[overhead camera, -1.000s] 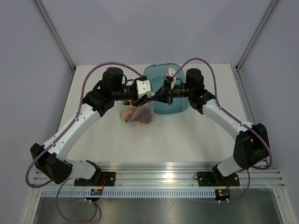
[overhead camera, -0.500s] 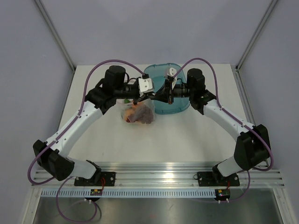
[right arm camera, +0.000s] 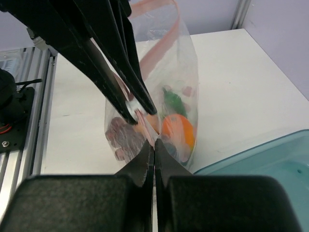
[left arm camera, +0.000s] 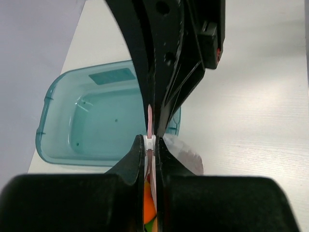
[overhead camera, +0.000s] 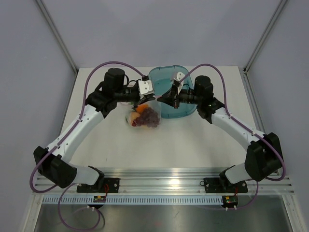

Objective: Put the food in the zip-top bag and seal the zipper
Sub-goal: Zip the zipper food storage bag at the center of the board.

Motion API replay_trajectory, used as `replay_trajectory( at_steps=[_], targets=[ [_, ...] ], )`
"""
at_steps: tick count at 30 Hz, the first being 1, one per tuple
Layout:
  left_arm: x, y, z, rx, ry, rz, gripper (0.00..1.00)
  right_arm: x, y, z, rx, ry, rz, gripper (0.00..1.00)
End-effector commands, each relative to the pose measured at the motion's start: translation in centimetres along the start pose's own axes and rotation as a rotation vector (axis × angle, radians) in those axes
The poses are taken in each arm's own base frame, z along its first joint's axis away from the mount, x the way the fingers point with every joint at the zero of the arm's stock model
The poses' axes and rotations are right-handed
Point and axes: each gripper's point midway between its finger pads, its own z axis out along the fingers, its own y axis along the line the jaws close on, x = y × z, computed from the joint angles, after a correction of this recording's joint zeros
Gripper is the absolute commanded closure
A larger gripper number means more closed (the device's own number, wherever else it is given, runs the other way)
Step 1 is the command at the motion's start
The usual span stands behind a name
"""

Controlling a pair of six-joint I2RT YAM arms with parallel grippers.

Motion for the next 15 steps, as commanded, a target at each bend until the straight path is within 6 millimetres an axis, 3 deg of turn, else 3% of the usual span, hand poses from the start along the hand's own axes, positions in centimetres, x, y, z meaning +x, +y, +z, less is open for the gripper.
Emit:
replay_trajectory(
  at_steps=[1,7,15],
  targets=[
    [0.7,0.4,-2.8,-0.04,0.014,-0.009,1.0,-2.4,-2.0,-1.3,0.129,-0.052,-0.09,1.0],
    [2.8,1.2,-5.1,-0.075,0.045,-0.065,1.0,-2.3,-2.7,-1.8,0.192,-0.064,-0.068,1.0],
    [5.2,2.2,-9.9,-0.203,0.075,-0.147,1.0,-1.8,-3.1,-2.6,0.235,-0.049,-0.027,1.0]
  ],
)
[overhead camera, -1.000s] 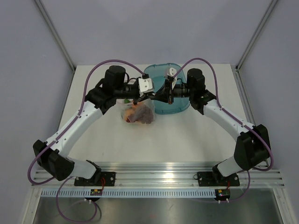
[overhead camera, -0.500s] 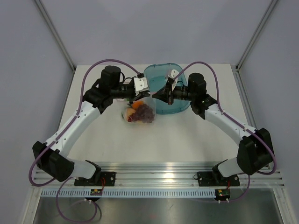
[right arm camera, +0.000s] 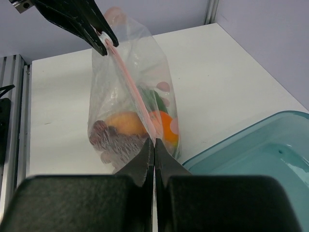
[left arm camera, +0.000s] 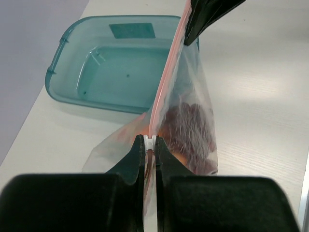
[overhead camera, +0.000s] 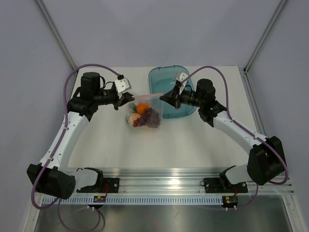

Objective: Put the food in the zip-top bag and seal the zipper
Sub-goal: Zip the zipper food storage bag at the center of the board.

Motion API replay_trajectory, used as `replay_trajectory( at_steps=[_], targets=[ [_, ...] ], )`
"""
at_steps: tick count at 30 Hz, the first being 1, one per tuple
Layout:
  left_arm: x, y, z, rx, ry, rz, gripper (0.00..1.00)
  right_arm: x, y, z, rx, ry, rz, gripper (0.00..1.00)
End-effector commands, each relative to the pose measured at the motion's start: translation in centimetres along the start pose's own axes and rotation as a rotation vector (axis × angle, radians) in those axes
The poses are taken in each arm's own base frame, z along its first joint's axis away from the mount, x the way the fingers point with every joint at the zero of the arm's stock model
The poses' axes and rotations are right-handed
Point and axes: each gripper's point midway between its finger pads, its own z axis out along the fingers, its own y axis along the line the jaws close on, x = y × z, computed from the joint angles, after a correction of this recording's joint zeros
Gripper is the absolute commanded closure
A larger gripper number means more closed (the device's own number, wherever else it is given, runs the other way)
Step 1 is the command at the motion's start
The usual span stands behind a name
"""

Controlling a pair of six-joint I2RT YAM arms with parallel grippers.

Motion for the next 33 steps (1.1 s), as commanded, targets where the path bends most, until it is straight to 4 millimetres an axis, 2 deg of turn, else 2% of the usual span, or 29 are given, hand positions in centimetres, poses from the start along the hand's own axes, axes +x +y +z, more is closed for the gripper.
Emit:
replay_trajectory(
  at_steps=[1,2,6,13,14,24,33],
  targets=[
    [0.8,0.7,-3.1,-0.095,0.024,-0.011,1.0,-2.2,-2.0,-1.4,0.102,-0.043,-0.028,1.0],
    [1.7,1.1,-3.6,-0.121,0.04,-0.028,1.0,-2.1,-2.0,-1.5,0.102,-0.042,-0.024,1.0],
    [2.8,2.2,-5.5,-0.214,0.043,-0.052,1.0,-1.9,-2.3,-1.7,0.117,-0.039,-0.007,1.0],
    [2.8,2.8,-7.3,-0.274,0.013,-0.074,1.0,-1.5,-2.7,-2.7,0.16,-0.017,0.011,1.0],
    [3.3,3.5,-8.0,-0.302,0.022,-0.085,1.0,-1.2,-2.6,-2.9,0.164,-0.008,0.017,1.0],
    [3.8,3.0,-8.7,-0.291,0.019,-0.134,1.0,0.2,-2.3,-5.3,0.235,0.066,0.03,1.0],
    [3.0,2.8,-9.0,-0.293,-0.002,-0.127,1.0,0.4,-1.2,-5.3,0.205,0.05,0.072,1.0]
  ],
)
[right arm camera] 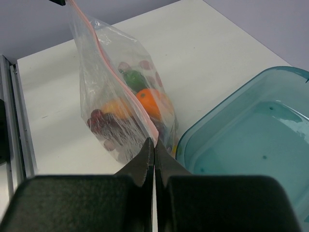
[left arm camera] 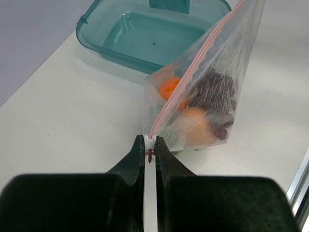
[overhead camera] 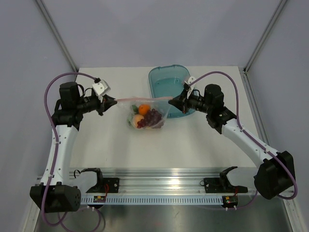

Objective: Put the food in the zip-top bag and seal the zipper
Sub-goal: Zip the zipper food storage bag at the center of the board, then place the zipper food storage bag at the center of the board.

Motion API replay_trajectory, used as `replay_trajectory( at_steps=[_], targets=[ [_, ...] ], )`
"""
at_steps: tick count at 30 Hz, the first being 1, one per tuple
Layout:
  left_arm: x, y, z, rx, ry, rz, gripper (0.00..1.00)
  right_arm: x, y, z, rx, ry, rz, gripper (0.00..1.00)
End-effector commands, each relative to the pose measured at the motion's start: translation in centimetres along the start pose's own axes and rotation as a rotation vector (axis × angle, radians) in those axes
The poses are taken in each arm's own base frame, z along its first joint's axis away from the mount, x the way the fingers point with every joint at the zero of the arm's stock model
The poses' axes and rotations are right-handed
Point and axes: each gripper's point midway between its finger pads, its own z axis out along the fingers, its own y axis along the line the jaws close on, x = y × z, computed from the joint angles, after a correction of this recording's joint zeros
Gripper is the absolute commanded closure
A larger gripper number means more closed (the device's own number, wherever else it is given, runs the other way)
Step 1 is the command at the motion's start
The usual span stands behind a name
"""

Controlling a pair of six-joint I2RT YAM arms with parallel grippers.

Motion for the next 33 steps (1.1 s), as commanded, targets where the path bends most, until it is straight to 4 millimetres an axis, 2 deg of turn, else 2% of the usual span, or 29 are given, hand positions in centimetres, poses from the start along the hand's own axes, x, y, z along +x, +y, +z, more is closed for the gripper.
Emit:
replay_trajectory(
  at_steps=[1,7,9,10,11,13,14,16,17,18,19,20,22,26,27,30,31,33],
  targets=[
    [-1.6,1.6,-1.3,-0.087,-0.024,0.057,1.0,-1.0,-1.4,-1.1,0.074,-0.022,-0.01,1.0],
    [-2.2,2.1,-2.1,-0.141,-0.033,0.075,1.0,-1.3,-1.4,-1.5,0.083,-0.021,-0.022,1.0],
    [-2.2,2.1,-2.2,-0.158,-0.038,0.082,0.94,-1.2,-1.3,-1.6,0.083,-0.022,-0.015,1.0],
    [-2.2,2.3,-2.3,-0.17,-0.04,0.084,0.73,-1.0,-1.1,-1.6,0.075,-0.019,-0.012,1.0],
    [-2.0,2.2,-2.2,-0.171,-0.045,0.067,0.6,-1.1,-0.9,-1.7,0.069,-0.024,-0.01,1.0],
    [-3.1,2.0,-2.5,-0.182,-0.084,0.077,0.45,-1.0,-0.4,-1.8,0.044,-0.024,0.006,0.96],
    [-3.5,1.8,-2.6,-0.178,-0.1,0.079,0.35,-1.1,-0.2,-1.8,0.038,-0.023,0.015,0.86],
    [-4.8,1.4,-3.1,-0.184,-0.145,0.104,0.25,-0.9,0.3,-2.0,0.028,-0.013,0.041,0.56],
    [-5.8,1.4,-3.3,-0.193,-0.177,0.101,0.11,-1.3,0.5,-2.4,0.028,-0.02,0.041,0.45],
    [-6.3,1.1,-3.6,-0.197,-0.195,0.106,0.07,-1.1,0.7,-2.7,0.033,-0.01,0.049,0.41],
    [-6.7,0.9,-3.8,-0.196,-0.213,0.083,0.07,-1.7,0.9,-3.3,0.048,-0.024,0.043,0.36],
    [-7.5,0.9,-4.0,-0.204,-0.239,0.1,0.07,-2.0,0.8,-3.7,0.068,-0.028,0.041,0.16],
    [-8.6,0.6,-4.5,-0.212,-0.274,0.074,0.08,-2.2,0.3,-5.1,0.151,-0.017,0.043,0.01],
    [-10.3,1.7,-5.6,-0.316,-0.342,0.01,0.07,-3.1,-2.2,-8.3,0.397,-0.007,0.096,0.01],
    [-10.5,2.1,-5.9,-0.342,-0.348,-0.012,0.08,-3.1,-4.4,-9.8,0.586,-0.03,0.238,0.01],
    [-10.3,3.5,-6.5,-0.432,-0.345,-0.121,0.1,-1.9,-6.4,-12.6,0.81,0.055,0.365,0.01],
    [-10.0,4.0,-6.5,-0.457,-0.341,-0.183,0.11,-0.5,-6.6,-13.2,0.852,0.146,0.381,0.0],
    [-9.4,4.2,-6.3,-0.46,-0.31,-0.271,0.12,1.1,-7.7,-14.7,0.99,0.195,0.431,0.01]
  ],
)
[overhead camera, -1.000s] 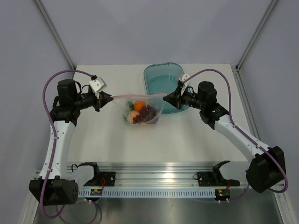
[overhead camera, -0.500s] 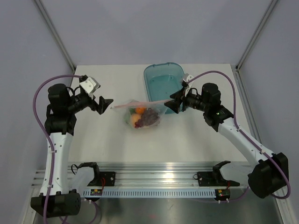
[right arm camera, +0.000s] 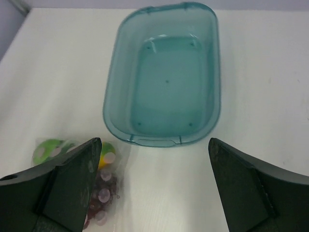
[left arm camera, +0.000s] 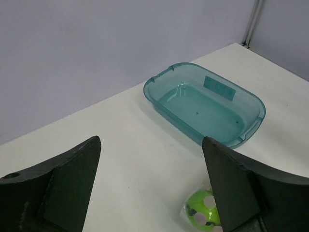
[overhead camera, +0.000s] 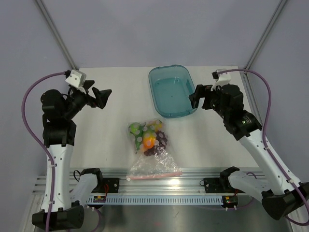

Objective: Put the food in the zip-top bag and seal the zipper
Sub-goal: Reset both arms

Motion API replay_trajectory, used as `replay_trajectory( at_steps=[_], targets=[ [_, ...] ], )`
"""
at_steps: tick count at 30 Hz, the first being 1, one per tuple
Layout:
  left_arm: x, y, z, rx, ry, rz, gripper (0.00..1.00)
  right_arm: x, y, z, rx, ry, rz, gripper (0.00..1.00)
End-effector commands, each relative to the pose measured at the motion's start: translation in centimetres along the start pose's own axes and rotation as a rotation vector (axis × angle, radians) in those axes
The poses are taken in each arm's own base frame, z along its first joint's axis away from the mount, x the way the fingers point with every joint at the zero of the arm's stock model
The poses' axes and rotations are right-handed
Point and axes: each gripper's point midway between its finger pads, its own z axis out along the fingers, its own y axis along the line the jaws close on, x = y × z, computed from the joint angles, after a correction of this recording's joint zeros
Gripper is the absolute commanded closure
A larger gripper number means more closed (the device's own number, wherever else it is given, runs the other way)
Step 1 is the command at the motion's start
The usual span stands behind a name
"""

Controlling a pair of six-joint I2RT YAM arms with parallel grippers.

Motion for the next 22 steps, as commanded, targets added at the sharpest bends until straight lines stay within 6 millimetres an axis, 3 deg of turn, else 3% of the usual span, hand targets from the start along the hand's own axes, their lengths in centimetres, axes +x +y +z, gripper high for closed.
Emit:
replay_trajectory(
  at_steps=[1,7,9,12,15,22],
  targets=[
    [-0.9,1.5,0.2,-0.116,0.005,-0.184,0.12,4.6,-6.3,-1.2,0.393,0.186,0.097,0.01],
    [3.6,1.9,0.3,-0.204,0.146,-0.439,0.09,8.7,-6.9,-1.2,0.46,0.279,0.202,0.0],
    [6.5,2.5,-0.2,-0.272,0.204,-0.473,0.07,9.8,-7.3,-1.1,0.493,0.289,0.242,0.0],
    [10.4,4.4,-1.5,-0.435,0.27,-0.477,0.01,10.7,-7.8,-1.0,0.532,0.294,0.276,0.01],
    [12.1,5.5,-2.9,-0.535,0.295,-0.459,0.01,11.4,-8.1,-1.0,0.561,0.307,0.29,0.01],
    [17.2,5.6,-4.9,-0.638,0.385,-0.493,0.01,12.8,-9.2,-1.1,0.633,0.32,0.307,0.01]
  ],
)
